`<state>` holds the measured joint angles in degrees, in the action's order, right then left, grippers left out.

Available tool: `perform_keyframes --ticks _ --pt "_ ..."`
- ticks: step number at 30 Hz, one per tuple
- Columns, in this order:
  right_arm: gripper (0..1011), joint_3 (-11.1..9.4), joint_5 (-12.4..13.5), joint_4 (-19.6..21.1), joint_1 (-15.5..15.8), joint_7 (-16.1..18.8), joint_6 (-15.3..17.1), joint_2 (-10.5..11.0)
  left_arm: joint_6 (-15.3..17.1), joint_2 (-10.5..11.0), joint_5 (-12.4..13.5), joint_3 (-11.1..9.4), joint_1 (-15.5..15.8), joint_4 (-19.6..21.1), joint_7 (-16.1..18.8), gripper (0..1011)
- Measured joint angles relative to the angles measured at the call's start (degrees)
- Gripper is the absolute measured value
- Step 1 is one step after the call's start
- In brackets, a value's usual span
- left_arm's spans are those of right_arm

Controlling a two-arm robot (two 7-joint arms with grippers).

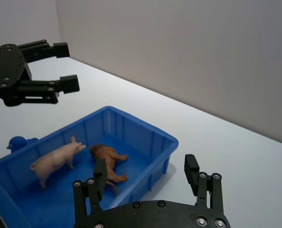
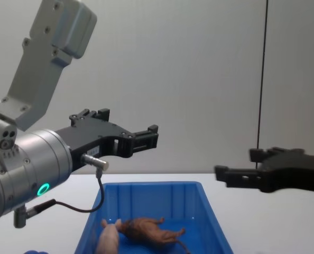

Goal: Pick up the two dolls from the table and place them into the box.

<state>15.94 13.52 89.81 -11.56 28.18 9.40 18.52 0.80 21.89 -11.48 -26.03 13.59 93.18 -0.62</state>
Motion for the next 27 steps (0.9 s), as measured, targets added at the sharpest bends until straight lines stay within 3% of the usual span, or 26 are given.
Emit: perform_keyframes --ticks 14,21,27 --pt "1001 -1.78 1.73 2.47 3.47 -0.82 -1.20 3.57 0.66 0.56 0.58 0.28 -0.42 0.63 0.14 1001" --pt "1001 -2.10 2.07 2.99 4.20 -0.98 -1.48 4.32 2.74 2.48 0.55 1.10 -2.23 2.98 2.30 1002" --pt "1001 -2.32 2.28 3.30 4.61 -1.09 -1.62 4.73 5.82 4.94 -1.27 2.00 -5.08 5.96 5.64 1001"
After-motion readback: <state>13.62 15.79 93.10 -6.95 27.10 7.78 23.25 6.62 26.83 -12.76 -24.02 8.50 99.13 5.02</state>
